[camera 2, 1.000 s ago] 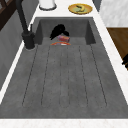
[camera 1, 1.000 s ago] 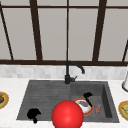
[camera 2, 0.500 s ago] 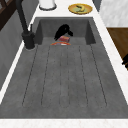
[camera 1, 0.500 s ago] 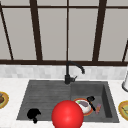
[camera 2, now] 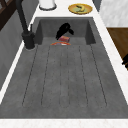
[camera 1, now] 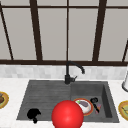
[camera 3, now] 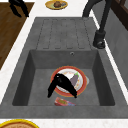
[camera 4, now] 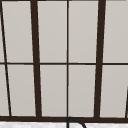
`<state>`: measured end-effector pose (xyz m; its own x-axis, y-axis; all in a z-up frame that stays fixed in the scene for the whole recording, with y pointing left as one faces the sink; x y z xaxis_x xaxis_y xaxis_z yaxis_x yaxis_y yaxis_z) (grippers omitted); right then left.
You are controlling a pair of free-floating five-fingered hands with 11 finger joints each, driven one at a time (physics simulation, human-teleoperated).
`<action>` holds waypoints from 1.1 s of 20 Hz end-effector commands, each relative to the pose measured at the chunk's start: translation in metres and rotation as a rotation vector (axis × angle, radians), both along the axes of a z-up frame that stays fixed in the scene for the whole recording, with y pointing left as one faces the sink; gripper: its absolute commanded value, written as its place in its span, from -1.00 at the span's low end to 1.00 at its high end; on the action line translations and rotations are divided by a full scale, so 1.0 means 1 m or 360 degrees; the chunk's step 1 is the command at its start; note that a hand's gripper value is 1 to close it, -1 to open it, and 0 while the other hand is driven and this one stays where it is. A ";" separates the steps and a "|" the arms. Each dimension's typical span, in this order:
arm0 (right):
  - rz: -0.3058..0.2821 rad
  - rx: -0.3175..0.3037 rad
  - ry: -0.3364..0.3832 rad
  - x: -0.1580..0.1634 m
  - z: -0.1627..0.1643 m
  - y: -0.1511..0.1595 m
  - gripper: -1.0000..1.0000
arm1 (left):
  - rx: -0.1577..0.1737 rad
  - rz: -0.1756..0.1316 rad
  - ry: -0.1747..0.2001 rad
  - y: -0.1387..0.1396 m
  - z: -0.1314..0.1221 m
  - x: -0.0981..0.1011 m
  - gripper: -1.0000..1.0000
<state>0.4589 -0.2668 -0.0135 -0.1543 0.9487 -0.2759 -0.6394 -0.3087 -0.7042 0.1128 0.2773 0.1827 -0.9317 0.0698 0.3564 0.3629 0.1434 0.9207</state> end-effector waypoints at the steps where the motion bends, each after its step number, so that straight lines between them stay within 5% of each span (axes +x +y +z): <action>1: 0.0105 0.0037 0.0000 0.000 -0.005 -0.012 -1.00 | 0.0000 0.0000 0.0000 0.000 0.000 0.000 0.00; 11: 0.0218 0.0099 0.0034 0.014 -0.036 -0.040 -1.00 | 0.0000 0.0000 0.0000 0.000 0.000 0.000 0.00; 22: 0.0224 0.0246 -0.0010 0.038 -0.077 -0.103 -1.00 | 0.0000 0.0000 0.0000 0.000 0.000 0.000 0.00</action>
